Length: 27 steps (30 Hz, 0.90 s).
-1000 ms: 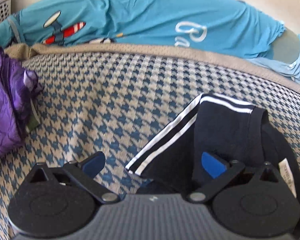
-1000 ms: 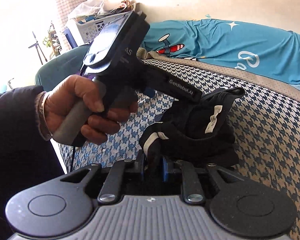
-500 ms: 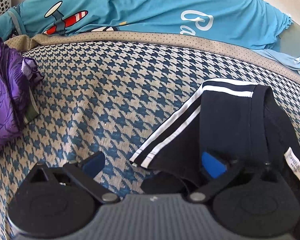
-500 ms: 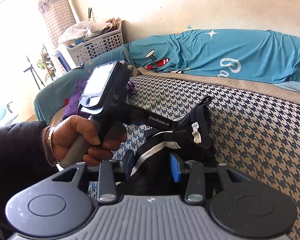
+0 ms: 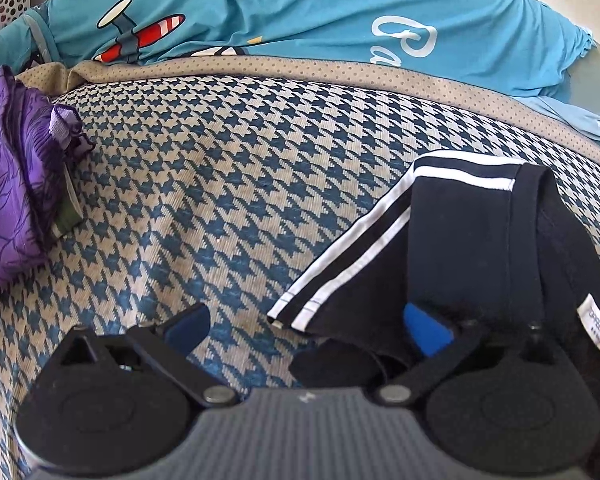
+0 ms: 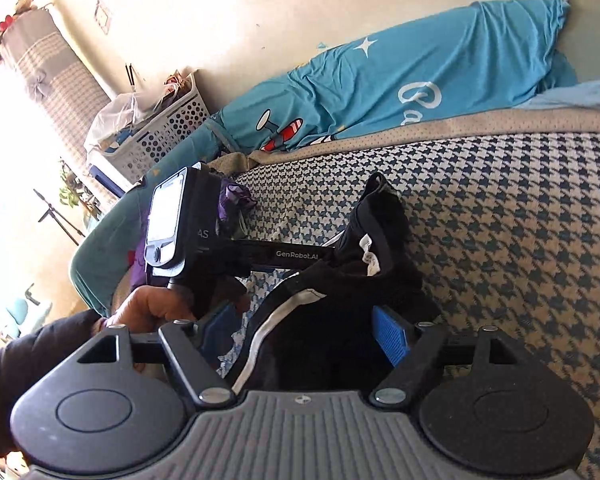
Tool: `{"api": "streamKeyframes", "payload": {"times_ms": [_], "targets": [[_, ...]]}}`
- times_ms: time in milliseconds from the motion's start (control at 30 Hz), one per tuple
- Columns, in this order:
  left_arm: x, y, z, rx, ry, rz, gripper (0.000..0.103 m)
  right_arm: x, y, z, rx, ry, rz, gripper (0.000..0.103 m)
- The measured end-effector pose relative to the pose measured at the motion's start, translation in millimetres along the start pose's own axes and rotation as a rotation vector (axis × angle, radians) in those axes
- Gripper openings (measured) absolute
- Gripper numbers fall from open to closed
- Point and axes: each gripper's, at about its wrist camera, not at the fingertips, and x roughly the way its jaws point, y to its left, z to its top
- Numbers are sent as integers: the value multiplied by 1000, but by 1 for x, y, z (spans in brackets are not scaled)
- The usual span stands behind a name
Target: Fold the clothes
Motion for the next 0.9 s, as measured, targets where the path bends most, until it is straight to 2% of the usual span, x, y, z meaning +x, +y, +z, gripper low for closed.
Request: {"api": "streamKeyframes", "payload": {"times_ms": [200,267,333,367,433,533,633,900], "targets": [[1,2,0,-2,2,-3,103,17,3,-2,-6,1,-44,78],[0,1,0,-3,1,-1,103,20,6,-2,-35,-6,-64,75],[0,0,0,-1,-3,4,103,22,9,-3,-63,-13,-83,60],[-1,0,0,2,-7,8,103,23,10,-3,-77,-16,-89,56],[-2,-2,1,8,-17,17,103,24,13,-3,-117,-25,-120,39],[-5,-6,3,22,-38,29,103,25,15,-2,-173,-45,-189,25],[-8,-10,5,35,-60,38,103,21,14,2,-202,-84,-235,20],[-8,-18,8,40,-80,49,103,24,10,17,-301,-161,-402,17]]}}
